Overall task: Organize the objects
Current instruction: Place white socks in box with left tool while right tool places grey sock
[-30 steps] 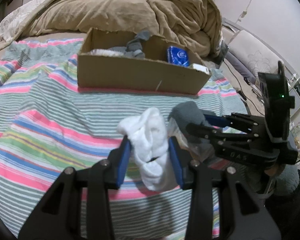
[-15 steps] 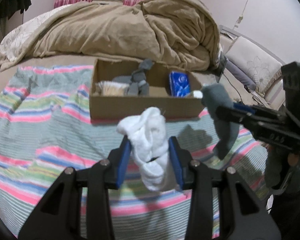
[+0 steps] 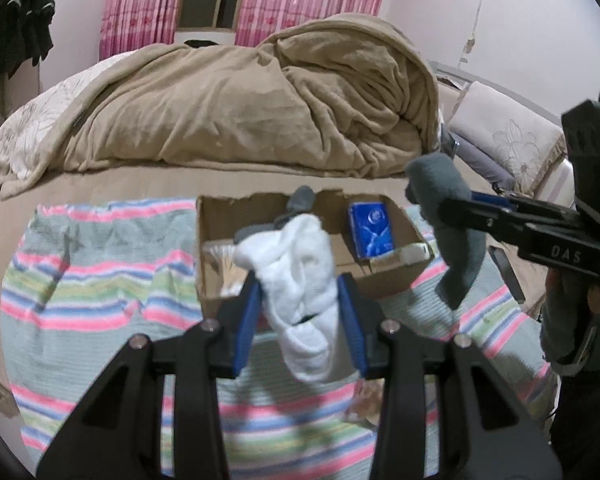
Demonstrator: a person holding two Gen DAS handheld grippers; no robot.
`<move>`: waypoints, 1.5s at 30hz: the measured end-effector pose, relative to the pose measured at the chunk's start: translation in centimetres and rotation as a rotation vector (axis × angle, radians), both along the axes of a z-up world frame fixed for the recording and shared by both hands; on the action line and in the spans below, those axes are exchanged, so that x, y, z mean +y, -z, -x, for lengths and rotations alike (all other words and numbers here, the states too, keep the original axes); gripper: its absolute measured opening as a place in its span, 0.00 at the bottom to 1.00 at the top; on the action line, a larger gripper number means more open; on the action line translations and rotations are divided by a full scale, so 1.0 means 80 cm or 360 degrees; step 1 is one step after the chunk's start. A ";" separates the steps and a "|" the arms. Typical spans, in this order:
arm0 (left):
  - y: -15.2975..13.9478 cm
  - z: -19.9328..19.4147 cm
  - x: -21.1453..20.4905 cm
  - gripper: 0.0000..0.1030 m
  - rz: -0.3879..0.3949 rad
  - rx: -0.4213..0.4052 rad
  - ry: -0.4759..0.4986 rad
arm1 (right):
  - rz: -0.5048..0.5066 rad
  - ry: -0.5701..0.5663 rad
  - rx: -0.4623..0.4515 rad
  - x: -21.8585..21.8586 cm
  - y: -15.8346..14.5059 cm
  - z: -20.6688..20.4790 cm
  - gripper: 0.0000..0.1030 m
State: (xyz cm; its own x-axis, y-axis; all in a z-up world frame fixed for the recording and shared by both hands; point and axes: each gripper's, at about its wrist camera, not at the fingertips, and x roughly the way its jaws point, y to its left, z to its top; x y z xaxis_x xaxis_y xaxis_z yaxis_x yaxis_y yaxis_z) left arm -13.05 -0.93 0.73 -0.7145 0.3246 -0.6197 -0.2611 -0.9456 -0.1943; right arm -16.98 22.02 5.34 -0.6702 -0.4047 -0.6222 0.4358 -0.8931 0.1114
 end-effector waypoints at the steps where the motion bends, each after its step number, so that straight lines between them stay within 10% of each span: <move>1: 0.001 0.006 0.001 0.39 0.0003 -0.0001 0.0009 | 0.0002 -0.0010 -0.0014 -0.002 0.001 0.007 0.39; 36: 0.072 0.135 0.045 0.40 -0.0076 -0.0252 0.0118 | 0.0065 -0.0025 -0.0373 -0.021 0.115 0.129 0.43; 45: 0.070 0.139 0.041 0.41 -0.0092 -0.0197 0.0054 | 0.0246 -0.0013 -0.0351 0.009 0.096 0.120 0.54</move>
State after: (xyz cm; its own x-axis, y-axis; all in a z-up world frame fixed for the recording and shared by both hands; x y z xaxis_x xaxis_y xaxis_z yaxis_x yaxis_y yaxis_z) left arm -24.15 2.38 -4.85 -0.6220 0.3849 -0.6819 -0.2633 -0.9229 -0.2808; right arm -26.54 22.71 -2.33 -0.5216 -0.5109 -0.6833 0.3928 -0.8547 0.3393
